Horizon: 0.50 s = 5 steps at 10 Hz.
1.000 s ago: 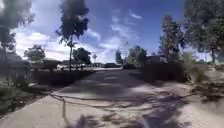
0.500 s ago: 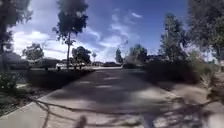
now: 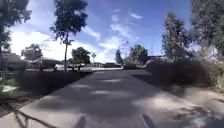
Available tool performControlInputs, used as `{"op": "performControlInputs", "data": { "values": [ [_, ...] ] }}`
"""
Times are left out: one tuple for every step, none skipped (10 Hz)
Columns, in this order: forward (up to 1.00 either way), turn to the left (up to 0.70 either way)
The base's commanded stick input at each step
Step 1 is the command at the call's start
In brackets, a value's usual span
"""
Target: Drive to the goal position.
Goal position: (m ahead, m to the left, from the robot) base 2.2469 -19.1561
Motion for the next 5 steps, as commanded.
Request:
{"op": "performControlInputs", "data": {
  "values": [
    [1.0,0.0],
    [1.0,0.0],
    [1.0,0.0],
    [1.0,0.0],
    [1.0,0.0]
  ]
}}
